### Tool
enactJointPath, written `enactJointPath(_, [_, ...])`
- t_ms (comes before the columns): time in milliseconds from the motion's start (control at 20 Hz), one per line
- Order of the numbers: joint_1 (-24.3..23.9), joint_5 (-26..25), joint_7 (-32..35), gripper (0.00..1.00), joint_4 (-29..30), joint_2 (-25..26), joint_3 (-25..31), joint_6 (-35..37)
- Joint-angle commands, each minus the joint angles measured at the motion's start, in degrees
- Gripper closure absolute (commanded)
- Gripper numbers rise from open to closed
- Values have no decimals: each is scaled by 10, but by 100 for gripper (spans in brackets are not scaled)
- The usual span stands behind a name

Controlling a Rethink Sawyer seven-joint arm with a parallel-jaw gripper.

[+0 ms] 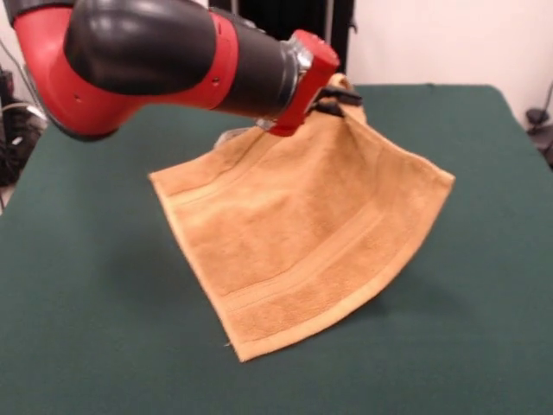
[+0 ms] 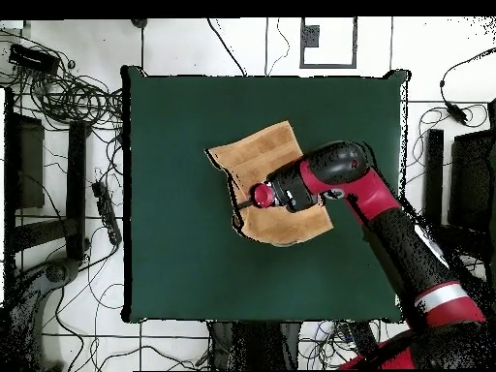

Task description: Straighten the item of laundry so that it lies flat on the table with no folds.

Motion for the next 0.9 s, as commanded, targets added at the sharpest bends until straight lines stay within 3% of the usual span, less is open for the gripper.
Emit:
enactJointPath(50, [34, 56, 5, 100, 18, 14, 60, 31])
enactJointPath(450, [19, 70, 30, 100, 89, 12, 86, -69])
enactJointPath(750, [-5, 83, 38, 100, 137, -2, 116, -102])
enactJointPath(900, [-2, 55, 38, 100, 173, 7, 118, -172])
